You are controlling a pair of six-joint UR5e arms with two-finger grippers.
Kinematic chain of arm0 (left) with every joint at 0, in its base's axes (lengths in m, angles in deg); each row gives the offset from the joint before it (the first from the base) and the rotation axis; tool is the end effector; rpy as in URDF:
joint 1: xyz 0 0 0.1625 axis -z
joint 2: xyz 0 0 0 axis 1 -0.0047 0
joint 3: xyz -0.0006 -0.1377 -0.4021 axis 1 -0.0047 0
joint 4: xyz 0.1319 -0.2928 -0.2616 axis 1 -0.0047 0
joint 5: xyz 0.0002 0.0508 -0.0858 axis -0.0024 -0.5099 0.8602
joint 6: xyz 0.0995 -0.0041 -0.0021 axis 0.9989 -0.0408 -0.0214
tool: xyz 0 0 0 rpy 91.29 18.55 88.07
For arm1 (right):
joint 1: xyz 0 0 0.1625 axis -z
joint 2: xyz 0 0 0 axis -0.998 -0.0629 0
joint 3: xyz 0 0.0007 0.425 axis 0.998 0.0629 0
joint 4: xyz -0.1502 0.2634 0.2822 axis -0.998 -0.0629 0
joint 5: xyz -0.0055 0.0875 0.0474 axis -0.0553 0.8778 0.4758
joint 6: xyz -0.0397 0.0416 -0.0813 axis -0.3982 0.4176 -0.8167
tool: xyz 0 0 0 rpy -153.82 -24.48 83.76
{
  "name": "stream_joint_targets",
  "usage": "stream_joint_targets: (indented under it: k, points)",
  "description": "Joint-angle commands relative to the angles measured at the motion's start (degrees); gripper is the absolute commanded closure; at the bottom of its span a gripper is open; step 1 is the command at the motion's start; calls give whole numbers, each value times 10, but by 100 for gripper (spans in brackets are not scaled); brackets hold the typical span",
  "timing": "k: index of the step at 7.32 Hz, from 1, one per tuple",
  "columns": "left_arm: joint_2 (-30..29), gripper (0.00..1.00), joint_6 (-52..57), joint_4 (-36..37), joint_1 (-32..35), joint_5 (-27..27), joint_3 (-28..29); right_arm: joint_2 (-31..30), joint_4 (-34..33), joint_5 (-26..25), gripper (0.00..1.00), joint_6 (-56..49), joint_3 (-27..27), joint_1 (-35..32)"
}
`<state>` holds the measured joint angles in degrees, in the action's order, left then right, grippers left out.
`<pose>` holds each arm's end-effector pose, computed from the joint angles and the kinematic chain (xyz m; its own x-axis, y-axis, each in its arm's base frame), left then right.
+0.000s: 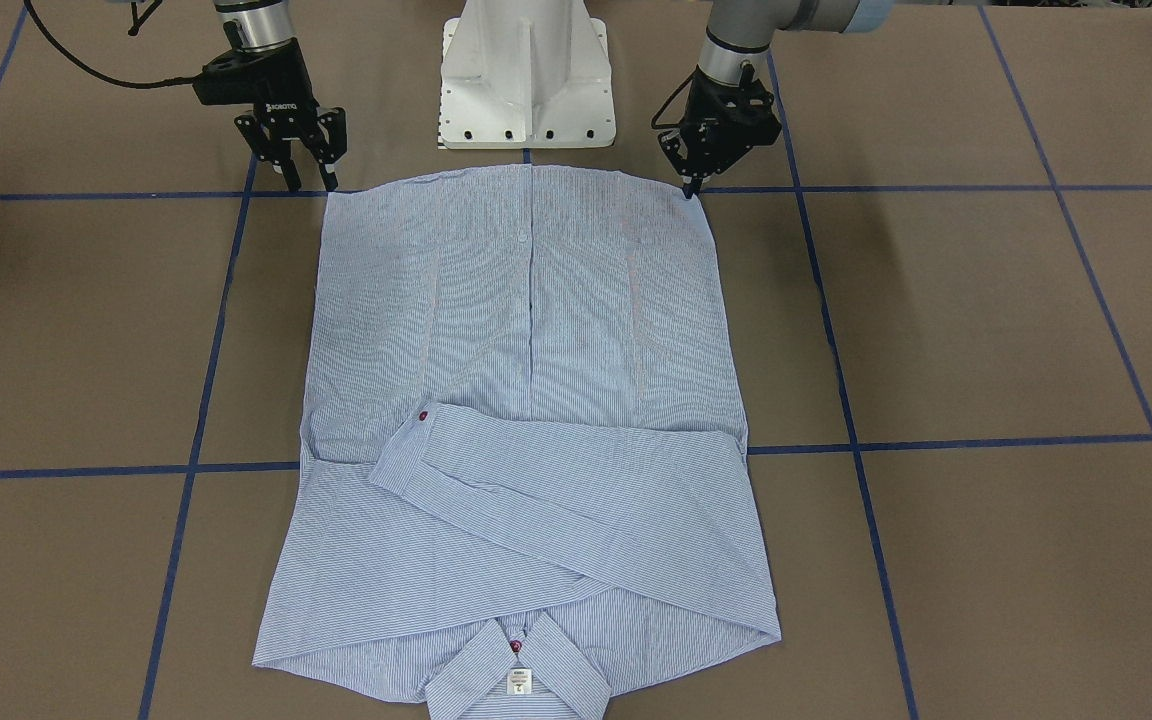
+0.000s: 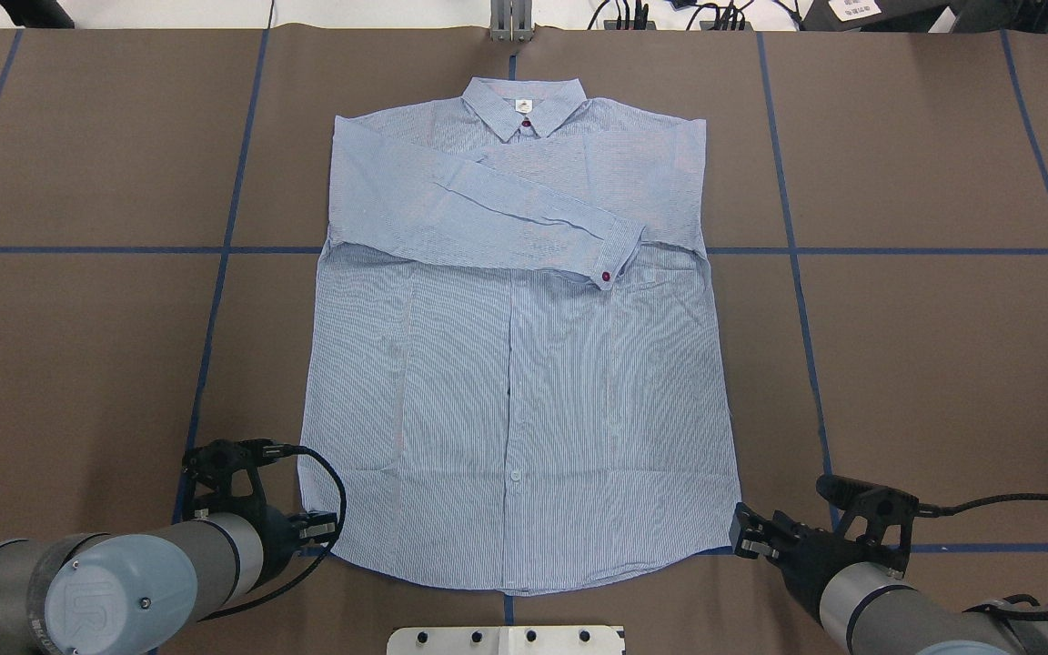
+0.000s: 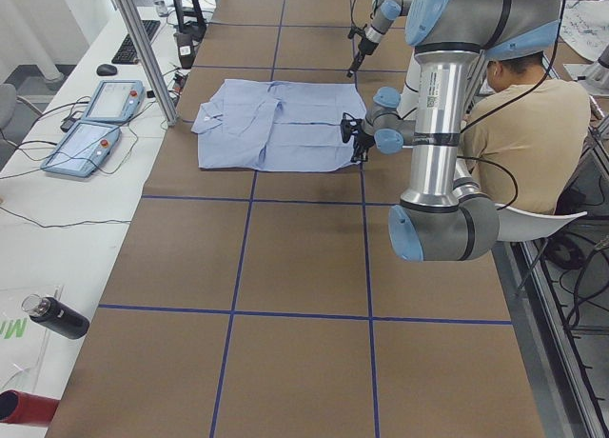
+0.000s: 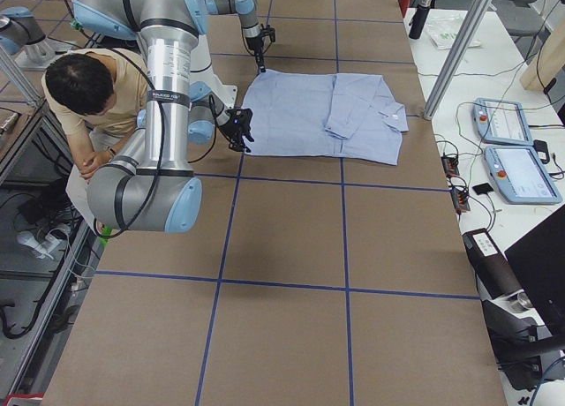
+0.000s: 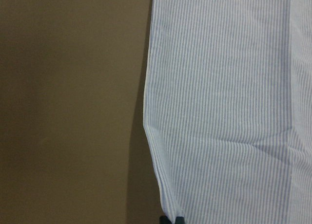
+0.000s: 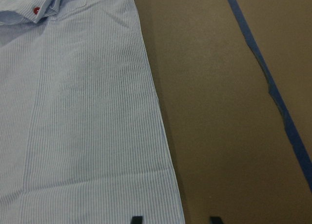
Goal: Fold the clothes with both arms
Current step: 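Lower both grippers onto the hem corners and grasp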
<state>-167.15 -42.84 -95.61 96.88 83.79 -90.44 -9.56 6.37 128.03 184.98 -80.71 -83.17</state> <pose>0.4795 -0.2095 0.3368 0.5946 -0.1099 -0.7965 0.2622 0.9630 0.0629 -0.4251 -0.1596 0.3962 0.5489 0.1877 0.8146 -0.4851 0.8651 0.1275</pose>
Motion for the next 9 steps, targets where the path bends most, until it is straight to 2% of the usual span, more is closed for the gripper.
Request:
stream_joint_targets:
  k: [1,5,9]
  points:
    - [-5,100,0,0,-2,-6,-1,1,0,-29,57,29,14,28]
    - [-6,100,0,0,-2,-10,-2,45,-1,-44,58,32,57,33]
    - [-5,100,0,0,-2,-10,-1,37,-8,-47,58,31,62,30]
